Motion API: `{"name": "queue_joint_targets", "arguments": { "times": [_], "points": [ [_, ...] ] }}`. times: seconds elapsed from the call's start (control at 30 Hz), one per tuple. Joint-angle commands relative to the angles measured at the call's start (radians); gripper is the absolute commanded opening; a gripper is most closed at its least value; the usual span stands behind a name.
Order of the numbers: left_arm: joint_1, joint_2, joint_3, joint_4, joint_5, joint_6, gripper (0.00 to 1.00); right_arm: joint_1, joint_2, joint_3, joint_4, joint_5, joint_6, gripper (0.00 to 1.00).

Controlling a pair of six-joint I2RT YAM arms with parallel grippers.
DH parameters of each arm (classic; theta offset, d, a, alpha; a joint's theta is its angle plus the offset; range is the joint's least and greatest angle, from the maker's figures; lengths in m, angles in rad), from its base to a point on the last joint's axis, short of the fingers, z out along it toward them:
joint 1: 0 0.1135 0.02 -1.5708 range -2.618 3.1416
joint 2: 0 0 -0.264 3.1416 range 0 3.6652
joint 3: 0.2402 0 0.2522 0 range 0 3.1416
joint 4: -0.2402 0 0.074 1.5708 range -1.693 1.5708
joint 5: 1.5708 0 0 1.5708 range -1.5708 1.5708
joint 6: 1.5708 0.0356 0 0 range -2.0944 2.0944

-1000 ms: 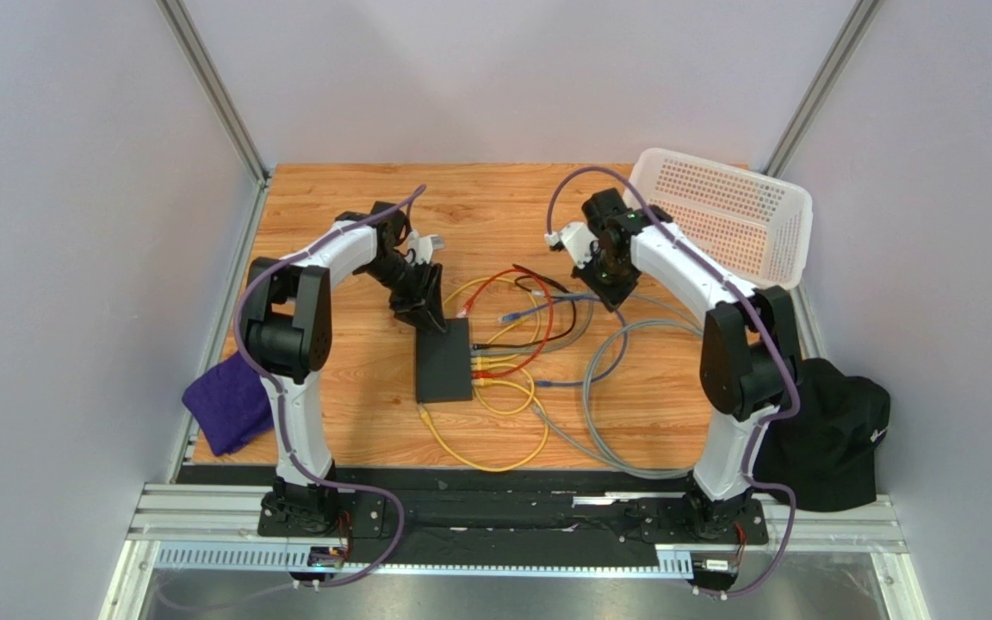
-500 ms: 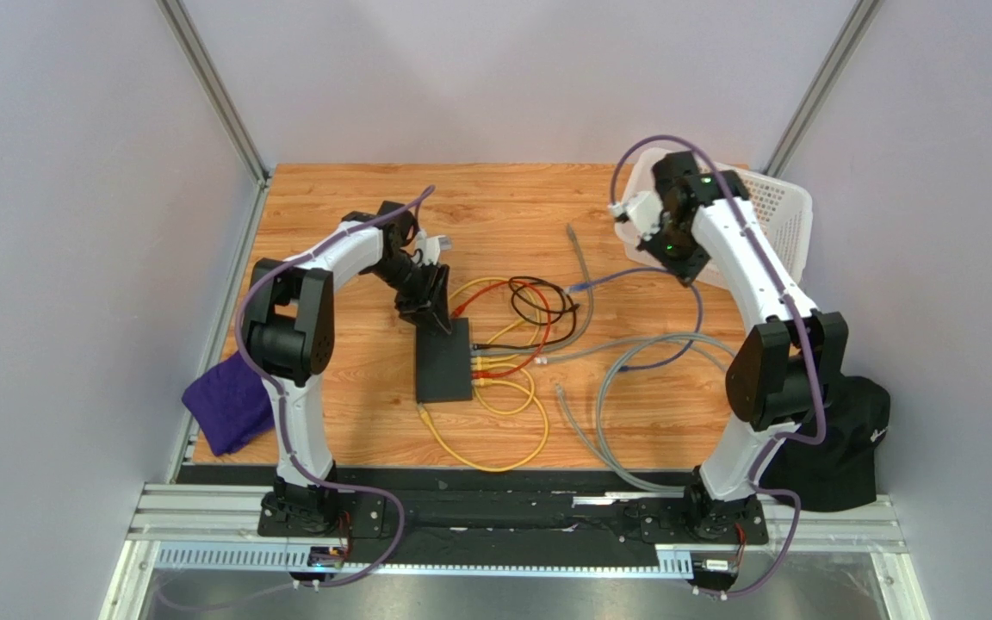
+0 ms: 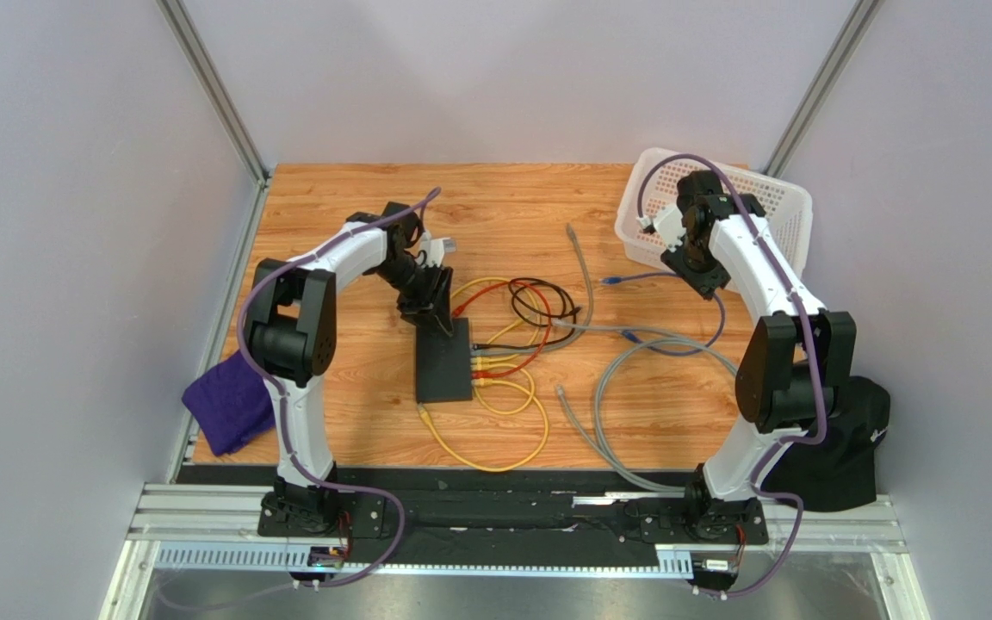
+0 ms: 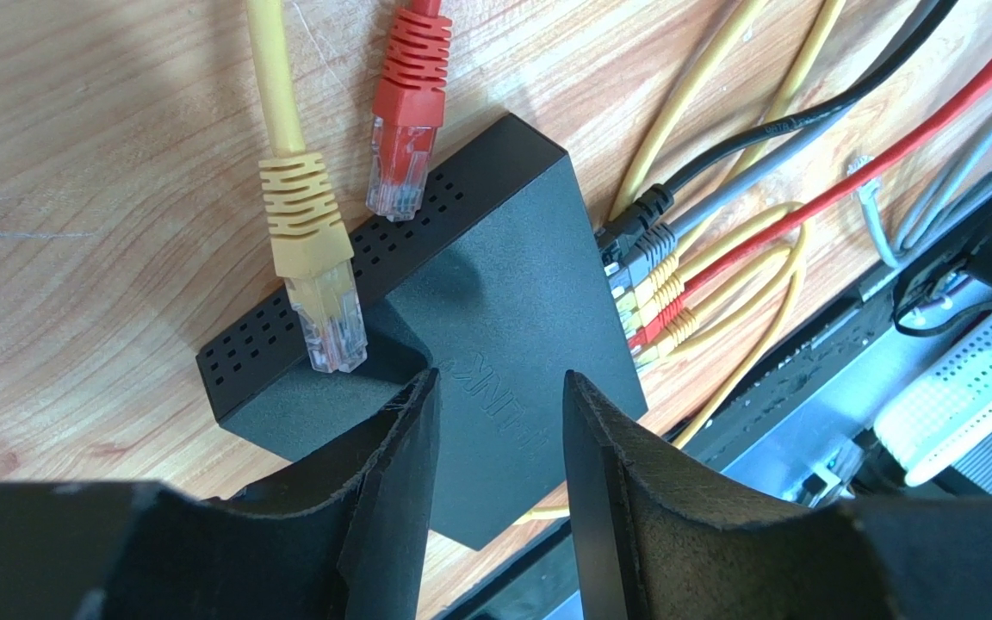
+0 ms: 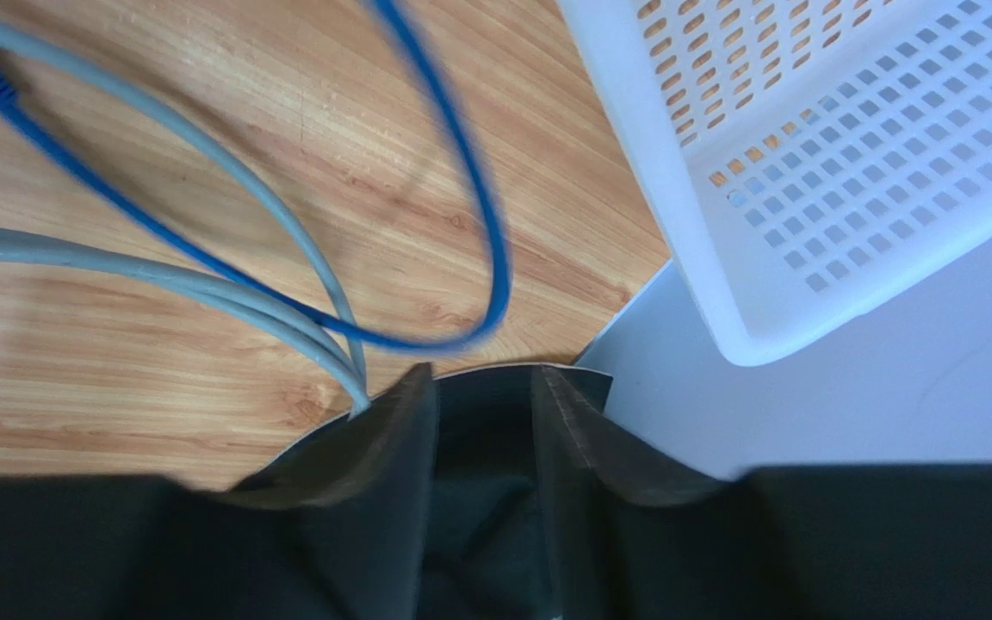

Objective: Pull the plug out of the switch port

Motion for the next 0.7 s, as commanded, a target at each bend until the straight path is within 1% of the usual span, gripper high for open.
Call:
{"name": "queue_joint_targets", "arguments": {
  "times": [0.0, 0.03, 0.07, 0.1, 0.13, 0.17, 0.2, 0.23, 0.27, 0.3, 0.37, 0.4, 0.5, 0.57, 0.67],
  "points": [
    [-0.005, -0.057, 0.009, -0.005, -0.012, 0.03, 0.49, -0.001, -0.011, 0.043, 0.049, 0.031, 0.015, 0.48],
    [-0.005, -0.06, 0.008, -0.005, -0.012, 0.03, 0.49, 0.001, -0.012, 0.091, 0.033, 0.008, 0.021, 0.53],
    [-0.005, -0.061, 0.006, -0.005, -0.015, 0.03, 0.49, -0.001, -0.016, 0.128, 0.006, -0.091, 0.018, 0.54],
    [-0.005, -0.063, 0.005, -0.005, -0.013, 0.03, 0.49, 0.001, -0.025, 0.154, -0.075, -0.166, 0.006, 0.56],
    [-0.005, -0.066, 0.002, -0.002, -0.015, 0.03, 0.49, 0.001, -0.04, 0.17, -0.115, -0.243, -0.025, 0.74],
    [-0.005, -0.064, -0.001, 0.0, -0.012, 0.03, 0.49, 0.007, -0.06, 0.146, -0.141, -0.39, -0.097, 0.98],
    [-0.003, -0.064, 0.0, 0.001, -0.01, 0.029, 0.49, 0.016, -0.084, 0.108, -0.151, -0.428, -0.149, 1.0],
    [-0.005, -0.061, 0.0, 0.001, -0.012, 0.029, 0.49, 0.028, -0.144, 0.045, -0.133, -0.442, -0.194, 1.0],
    [-0.005, -0.058, 0.005, 0.001, -0.009, 0.027, 0.49, 0.062, -0.172, -0.077, -0.099, -0.419, -0.25, 1.0],
    [-0.005, -0.057, 0.008, 0.001, -0.009, 0.027, 0.5, 0.073, -0.201, -0.147, -0.018, -0.414, -0.274, 1.0],
    [-0.005, -0.055, 0.015, -0.003, -0.009, 0.027, 0.5, 0.091, -0.241, -0.28, 0.041, -0.42, -0.32, 1.0],
    [-0.005, -0.055, 0.018, -0.005, -0.007, 0.027, 0.5, 0.1, -0.241, -0.308, 0.089, -0.414, -0.347, 1.0],
    [-0.006, -0.066, 0.011, -0.003, -0.007, 0.03, 0.5, 0.117, -0.191, -0.344, 0.171, -0.354, -0.343, 0.99],
    [-0.008, -0.072, -0.003, 0.001, -0.012, 0.032, 0.5, 0.119, -0.125, -0.332, 0.215, -0.304, -0.314, 0.98],
    [-0.012, -0.078, -0.011, 0.008, -0.013, 0.036, 0.5, 0.117, -0.05, -0.29, 0.257, -0.29, -0.292, 0.96]
  ]
}}
